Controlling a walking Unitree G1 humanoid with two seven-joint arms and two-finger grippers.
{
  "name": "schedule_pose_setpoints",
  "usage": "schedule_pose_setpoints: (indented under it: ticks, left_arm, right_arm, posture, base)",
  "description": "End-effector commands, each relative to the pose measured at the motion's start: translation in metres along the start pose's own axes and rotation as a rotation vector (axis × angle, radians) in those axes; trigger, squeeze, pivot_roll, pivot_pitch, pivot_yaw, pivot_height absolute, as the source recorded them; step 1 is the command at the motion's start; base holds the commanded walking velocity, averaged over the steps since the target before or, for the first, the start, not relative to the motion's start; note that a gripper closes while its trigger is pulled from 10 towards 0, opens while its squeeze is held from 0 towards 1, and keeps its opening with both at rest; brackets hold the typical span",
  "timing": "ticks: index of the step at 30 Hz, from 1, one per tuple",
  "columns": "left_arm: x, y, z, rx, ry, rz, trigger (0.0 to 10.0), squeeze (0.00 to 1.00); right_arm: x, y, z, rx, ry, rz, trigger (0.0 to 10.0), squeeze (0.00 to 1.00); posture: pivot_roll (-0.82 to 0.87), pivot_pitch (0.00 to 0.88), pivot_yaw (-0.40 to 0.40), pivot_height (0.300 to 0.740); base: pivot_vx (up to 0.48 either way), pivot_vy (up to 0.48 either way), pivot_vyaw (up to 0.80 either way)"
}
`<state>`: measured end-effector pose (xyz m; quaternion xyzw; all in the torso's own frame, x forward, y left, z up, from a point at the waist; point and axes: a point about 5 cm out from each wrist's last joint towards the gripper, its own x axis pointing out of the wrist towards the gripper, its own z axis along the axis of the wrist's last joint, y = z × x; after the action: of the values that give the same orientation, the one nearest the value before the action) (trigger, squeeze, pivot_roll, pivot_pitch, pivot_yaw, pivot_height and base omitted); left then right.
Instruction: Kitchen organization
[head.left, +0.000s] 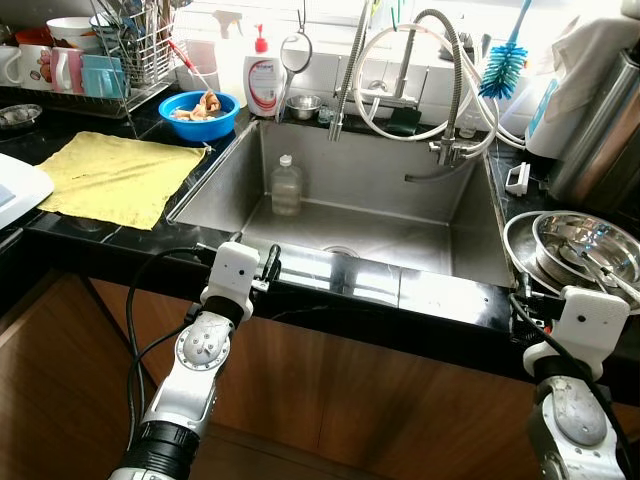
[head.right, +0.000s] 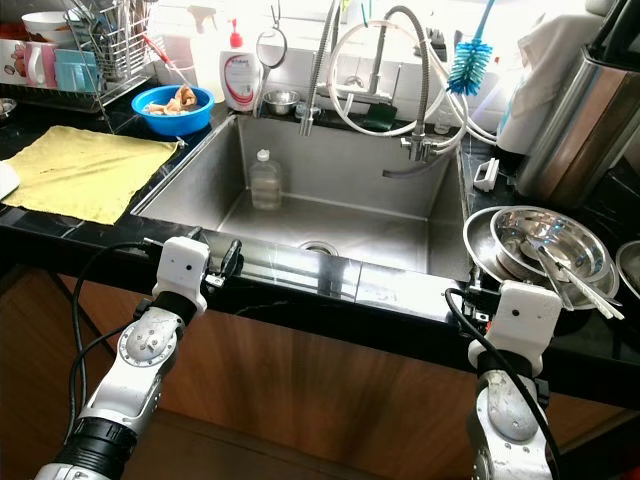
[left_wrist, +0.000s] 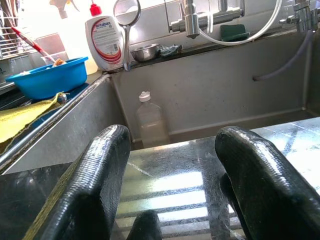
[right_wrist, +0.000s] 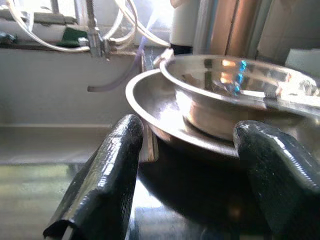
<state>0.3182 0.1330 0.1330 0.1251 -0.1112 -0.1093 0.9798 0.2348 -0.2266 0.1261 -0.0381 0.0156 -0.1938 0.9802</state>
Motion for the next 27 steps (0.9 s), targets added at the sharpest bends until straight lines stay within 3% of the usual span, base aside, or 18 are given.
schedule_pose_setpoints:
  ticks: [1, 7, 16, 27]
  left_arm:
    - [-0.0010, -0.0026, -0.0046, 0.008, 0.027, -0.010, 10.0, 0.00]
    - [-0.0008, -0.0033, -0.0044, 0.007, 0.026, -0.010, 10.0, 0.00]
    - [-0.0010, -0.0018, -0.0044, 0.010, 0.025, -0.002, 10.0, 0.00]
    - [-0.0008, -0.0023, -0.0050, 0.009, 0.028, -0.002, 10.0, 0.00]
  right_arm:
    - [-0.0017, -0.0039, -0.0044, -0.016, 0.034, -0.033, 10.0, 0.00]
    - [-0.0027, -0.0081, -0.0063, 0.002, 0.047, -0.134, 10.0, 0.00]
    - [-0.0019, -0.0111, -0.0031, -0.004, 0.036, -0.153, 10.0, 0.00]
    - [0.0045, -0.0044, 0.0027, 0.002, 0.003, -0.077, 10.0, 0.00]
  posture:
    - [0.03, 0.000, -0.065, 0.740]
    - [0.03, 0.000, -0.066, 0.740]
    - [0.03, 0.000, -0.066, 0.740]
    - [0.03, 0.000, -0.067, 0.740]
  base:
    - [0.000, 0.000, 0.00]
    - [0.000, 0.000, 0.00]
    - [0.000, 0.000, 0.00]
    - [0.000, 0.000, 0.00]
